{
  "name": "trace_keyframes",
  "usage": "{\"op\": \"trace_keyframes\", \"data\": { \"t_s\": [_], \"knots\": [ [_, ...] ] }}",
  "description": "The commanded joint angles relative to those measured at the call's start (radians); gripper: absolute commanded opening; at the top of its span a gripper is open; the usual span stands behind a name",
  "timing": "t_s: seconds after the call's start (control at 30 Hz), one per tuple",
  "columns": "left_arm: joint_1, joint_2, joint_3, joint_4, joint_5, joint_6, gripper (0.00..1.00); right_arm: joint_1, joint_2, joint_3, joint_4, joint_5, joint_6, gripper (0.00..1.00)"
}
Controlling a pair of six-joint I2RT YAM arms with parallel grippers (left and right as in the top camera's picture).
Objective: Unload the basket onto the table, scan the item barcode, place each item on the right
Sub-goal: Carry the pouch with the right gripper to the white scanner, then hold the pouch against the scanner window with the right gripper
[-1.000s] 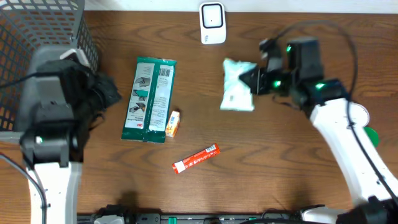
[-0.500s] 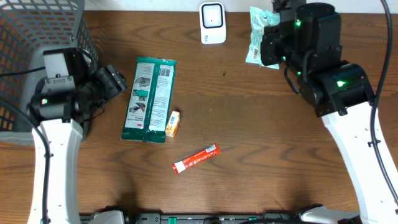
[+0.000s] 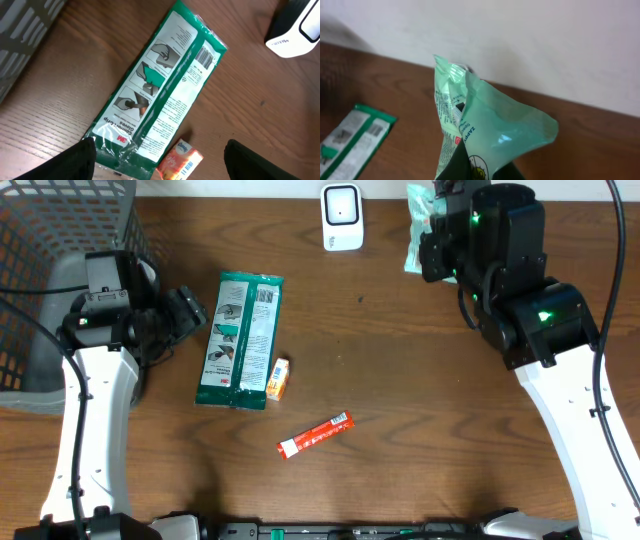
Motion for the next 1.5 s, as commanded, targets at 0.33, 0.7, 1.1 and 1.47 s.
{"op": "trace_keyframes", "data": {
  "t_s": [0.33, 0.7, 1.1, 1.47],
  "knots": [
    [0.004, 0.006, 0.025, -0.003, 0.012, 0.01, 0.81, 0.096, 0.04, 0.015, 0.143, 0.148, -0.286, 0.01],
    [0.004, 0.006, 0.025, -0.003, 0.012, 0.01, 0.8, 0.229, 0.291, 0.015, 0.599, 0.412, -0.673, 0.01],
    [0.004, 0.006, 0.025, -0.003, 0.012, 0.01, 0.81, 0.224, 0.757, 0.015, 1.327, 0.461, -1.073, 0.01],
    [0.004, 0.006, 0.025, -0.003, 0.012, 0.01, 0.81, 0.216, 1.065, 0.11, 1.515, 0.318, -1.369, 0.01]
  ]
}}
